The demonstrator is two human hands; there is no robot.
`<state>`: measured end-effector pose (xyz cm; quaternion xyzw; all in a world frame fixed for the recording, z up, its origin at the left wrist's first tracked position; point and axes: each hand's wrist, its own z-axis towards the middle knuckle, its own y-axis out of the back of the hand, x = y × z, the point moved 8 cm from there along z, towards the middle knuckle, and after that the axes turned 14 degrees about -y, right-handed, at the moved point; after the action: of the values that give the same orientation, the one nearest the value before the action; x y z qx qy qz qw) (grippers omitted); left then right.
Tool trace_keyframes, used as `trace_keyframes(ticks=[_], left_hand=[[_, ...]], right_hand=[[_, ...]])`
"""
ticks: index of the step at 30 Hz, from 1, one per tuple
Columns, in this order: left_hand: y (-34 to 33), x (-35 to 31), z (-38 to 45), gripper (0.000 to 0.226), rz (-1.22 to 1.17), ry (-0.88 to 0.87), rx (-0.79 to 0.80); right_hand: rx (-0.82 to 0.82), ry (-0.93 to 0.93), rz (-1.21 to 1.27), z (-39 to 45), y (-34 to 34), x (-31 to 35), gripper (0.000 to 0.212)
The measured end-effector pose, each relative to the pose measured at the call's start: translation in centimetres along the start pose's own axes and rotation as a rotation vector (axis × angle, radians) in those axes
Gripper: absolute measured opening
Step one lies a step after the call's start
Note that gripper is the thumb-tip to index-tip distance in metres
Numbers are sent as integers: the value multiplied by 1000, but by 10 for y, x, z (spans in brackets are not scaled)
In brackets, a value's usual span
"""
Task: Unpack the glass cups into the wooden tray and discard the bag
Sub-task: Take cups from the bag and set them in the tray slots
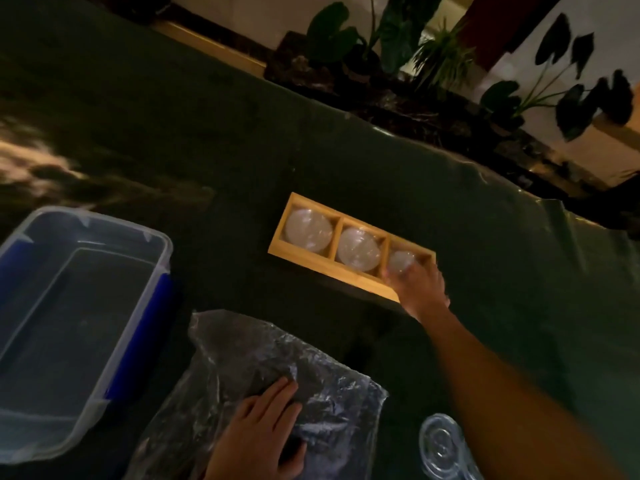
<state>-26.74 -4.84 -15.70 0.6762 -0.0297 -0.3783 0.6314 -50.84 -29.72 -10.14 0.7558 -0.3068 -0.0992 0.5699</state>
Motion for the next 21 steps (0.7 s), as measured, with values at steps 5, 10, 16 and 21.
trace_keyframes(ticks=[5, 10, 16, 21], left_hand=[[-6, -1, -3, 49, 3, -2, 15], [-9, 0, -4, 52, -5, 7, -1], [-3, -5, -6, 55, -27, -29, 29], [9, -18, -10, 63, 67, -163, 172]], right_hand=[[49, -67, -17, 2, -5, -1, 89], [-181, 108, 113, -52, 19, 0, 41], [327, 342, -181, -176, -93, 2, 37], [463, 178, -173, -201, -91, -15, 13]])
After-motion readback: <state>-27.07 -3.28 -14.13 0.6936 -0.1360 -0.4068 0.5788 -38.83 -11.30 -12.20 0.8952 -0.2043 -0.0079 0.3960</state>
